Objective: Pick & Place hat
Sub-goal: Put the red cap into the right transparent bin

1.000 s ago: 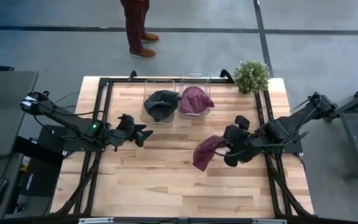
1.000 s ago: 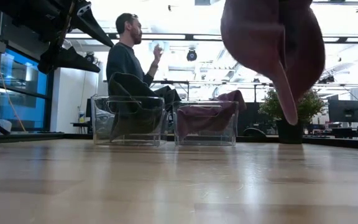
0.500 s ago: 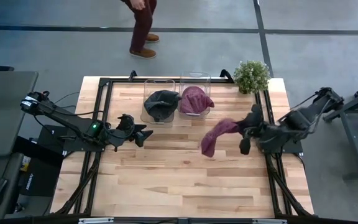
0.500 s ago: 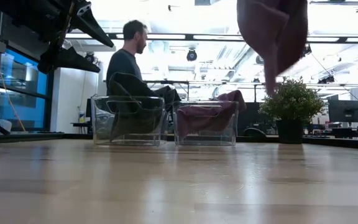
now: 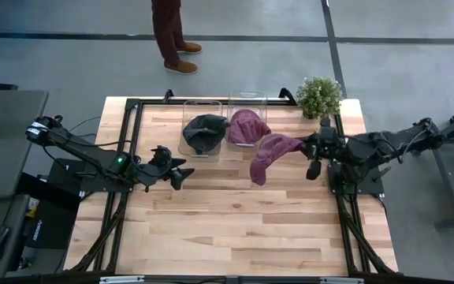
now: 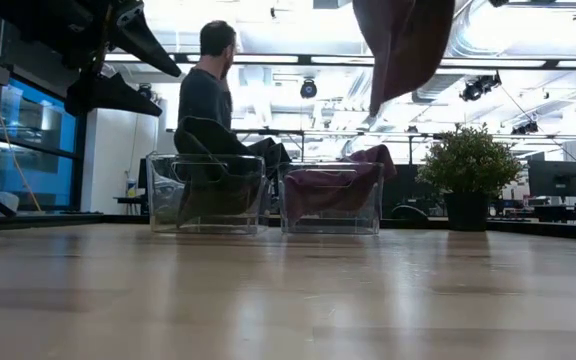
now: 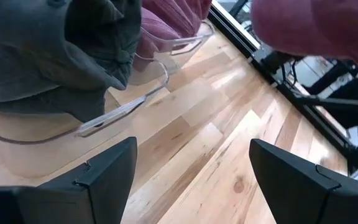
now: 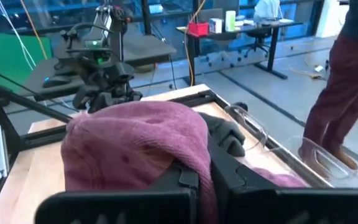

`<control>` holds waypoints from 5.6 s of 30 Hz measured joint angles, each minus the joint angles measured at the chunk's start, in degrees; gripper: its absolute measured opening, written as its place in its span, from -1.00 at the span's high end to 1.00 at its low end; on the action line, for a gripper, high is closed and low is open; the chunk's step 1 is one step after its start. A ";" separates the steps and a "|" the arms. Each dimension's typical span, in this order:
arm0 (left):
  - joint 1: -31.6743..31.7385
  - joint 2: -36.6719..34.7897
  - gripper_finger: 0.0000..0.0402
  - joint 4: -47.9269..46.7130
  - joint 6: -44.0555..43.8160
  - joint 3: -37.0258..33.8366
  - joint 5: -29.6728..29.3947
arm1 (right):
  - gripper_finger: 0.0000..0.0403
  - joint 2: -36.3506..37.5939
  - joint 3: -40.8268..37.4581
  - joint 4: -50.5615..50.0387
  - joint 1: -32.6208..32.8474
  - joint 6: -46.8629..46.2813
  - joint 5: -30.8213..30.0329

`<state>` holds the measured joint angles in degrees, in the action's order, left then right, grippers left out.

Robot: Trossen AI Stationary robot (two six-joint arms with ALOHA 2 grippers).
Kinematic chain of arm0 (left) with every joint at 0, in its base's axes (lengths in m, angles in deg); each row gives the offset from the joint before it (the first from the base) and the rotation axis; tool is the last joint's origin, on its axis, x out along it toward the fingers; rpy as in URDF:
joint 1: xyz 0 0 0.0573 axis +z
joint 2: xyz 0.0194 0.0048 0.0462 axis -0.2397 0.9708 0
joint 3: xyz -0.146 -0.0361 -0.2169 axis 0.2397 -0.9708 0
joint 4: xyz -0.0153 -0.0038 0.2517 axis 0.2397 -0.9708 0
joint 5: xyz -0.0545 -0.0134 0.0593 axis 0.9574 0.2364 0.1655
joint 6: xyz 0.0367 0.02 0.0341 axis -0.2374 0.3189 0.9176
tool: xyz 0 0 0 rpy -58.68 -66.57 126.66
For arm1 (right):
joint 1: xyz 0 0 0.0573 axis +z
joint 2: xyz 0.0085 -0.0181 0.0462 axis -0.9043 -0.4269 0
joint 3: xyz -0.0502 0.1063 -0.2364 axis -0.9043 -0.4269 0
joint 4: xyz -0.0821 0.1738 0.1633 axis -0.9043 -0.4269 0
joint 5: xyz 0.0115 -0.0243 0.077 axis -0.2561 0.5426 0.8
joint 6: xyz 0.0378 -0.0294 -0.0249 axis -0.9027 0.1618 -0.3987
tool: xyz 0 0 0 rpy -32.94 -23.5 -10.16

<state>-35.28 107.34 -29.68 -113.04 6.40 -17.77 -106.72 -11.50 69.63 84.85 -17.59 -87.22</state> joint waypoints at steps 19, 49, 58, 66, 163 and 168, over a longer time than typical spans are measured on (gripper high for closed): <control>0.02 -0.02 -0.51 2.97 17.90 -0.02 0.78 | 1.00 -4.67 -1.26 15.47 -26.27 6.50 30.12; 0.02 -0.02 -0.51 0.81 18.13 -0.02 6.08 | 1.00 -16.53 -1.21 25.71 -51.14 3.69 51.54; 0.02 -0.02 -0.51 0.81 18.07 -0.02 7.45 | 1.00 -16.84 -1.21 26.27 -54.71 -0.73 53.82; 0.02 -0.02 -0.51 0.83 17.86 -0.02 8.56 | 1.00 -22.23 -1.19 28.26 -55.28 -4.44 53.12; 0.01 -0.02 -0.51 0.87 17.79 -0.02 13.36 | 1.00 -38.19 -0.32 19.04 -66.21 5.45 60.90; 0.00 0.00 -0.51 0.87 17.79 -0.02 13.34 | 1.00 -38.18 -0.32 21.73 -66.23 8.33 60.80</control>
<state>-35.28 107.34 -28.81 -95.25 6.38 -4.43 -144.90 -11.82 91.36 18.62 -9.26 -26.42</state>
